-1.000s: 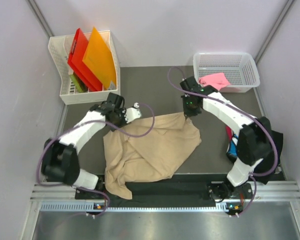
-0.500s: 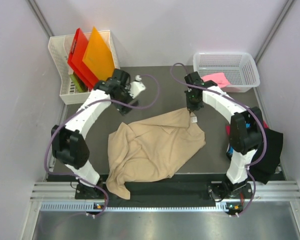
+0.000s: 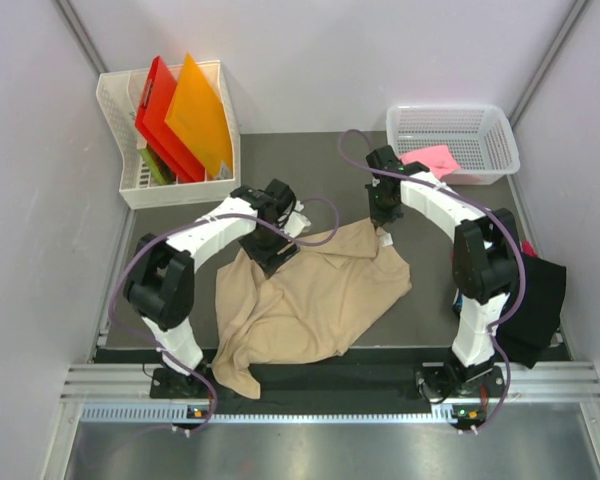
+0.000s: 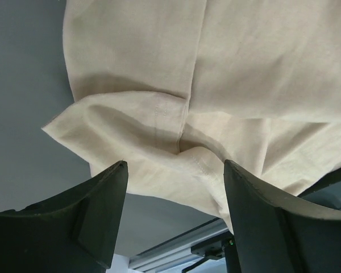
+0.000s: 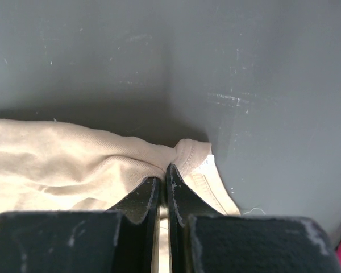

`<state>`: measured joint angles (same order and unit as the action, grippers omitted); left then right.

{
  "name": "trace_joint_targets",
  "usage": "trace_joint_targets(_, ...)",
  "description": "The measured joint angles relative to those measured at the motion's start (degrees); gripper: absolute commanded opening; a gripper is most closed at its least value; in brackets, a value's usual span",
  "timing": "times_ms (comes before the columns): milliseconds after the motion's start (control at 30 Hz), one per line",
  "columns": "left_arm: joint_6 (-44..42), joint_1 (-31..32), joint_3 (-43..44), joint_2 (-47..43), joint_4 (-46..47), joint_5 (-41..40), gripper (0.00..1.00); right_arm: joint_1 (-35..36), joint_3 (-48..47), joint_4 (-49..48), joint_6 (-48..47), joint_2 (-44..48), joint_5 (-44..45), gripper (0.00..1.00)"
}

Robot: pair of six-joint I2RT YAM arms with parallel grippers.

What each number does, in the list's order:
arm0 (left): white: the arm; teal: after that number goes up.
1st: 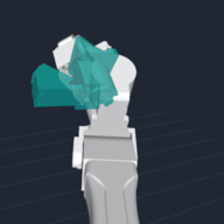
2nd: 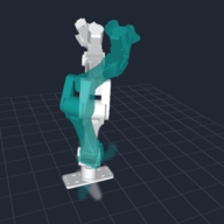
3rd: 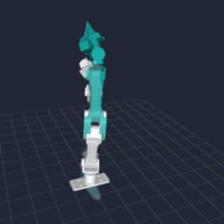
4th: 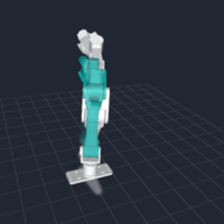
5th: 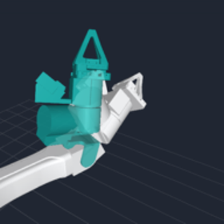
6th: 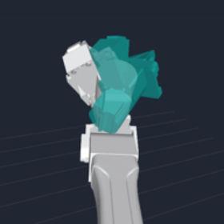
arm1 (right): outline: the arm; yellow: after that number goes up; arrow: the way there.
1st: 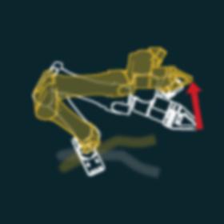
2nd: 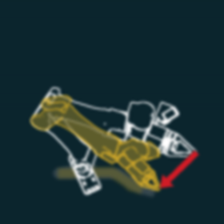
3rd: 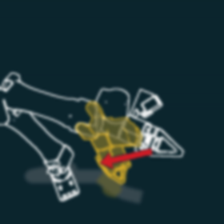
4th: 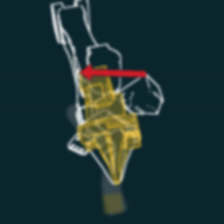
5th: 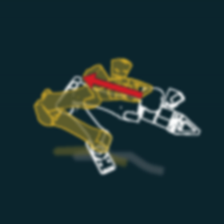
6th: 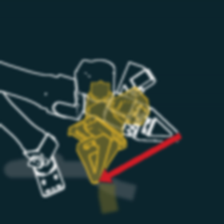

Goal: Fold and stack the t-shirts
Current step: Flatten out the tshirt

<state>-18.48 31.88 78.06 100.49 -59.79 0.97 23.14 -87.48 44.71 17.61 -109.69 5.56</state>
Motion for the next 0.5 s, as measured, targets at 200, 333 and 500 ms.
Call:
trace_joint_targets(200, 2.16, 0.0, 0.0, 3.85, 1.05, -0.92, 0.7, 0.52, 0.0, -0.2, 0.39, 0.0, -0.59, 0.0)
trace_joint_targets(333, 2.73, 0.0, 0.0, 7.06, 2.32, -1.27, 0.68, 1.14, 0.0, -0.2, 0.63, -0.07, -0.74, 0.0)
trace_joint_targets(500, 3.21, 0.0, 0.0, 10.4, 4.61, -2.05, 0.66, 1.88, -0.02, -0.24, 1.07, -0.59, -0.87, 0.0)
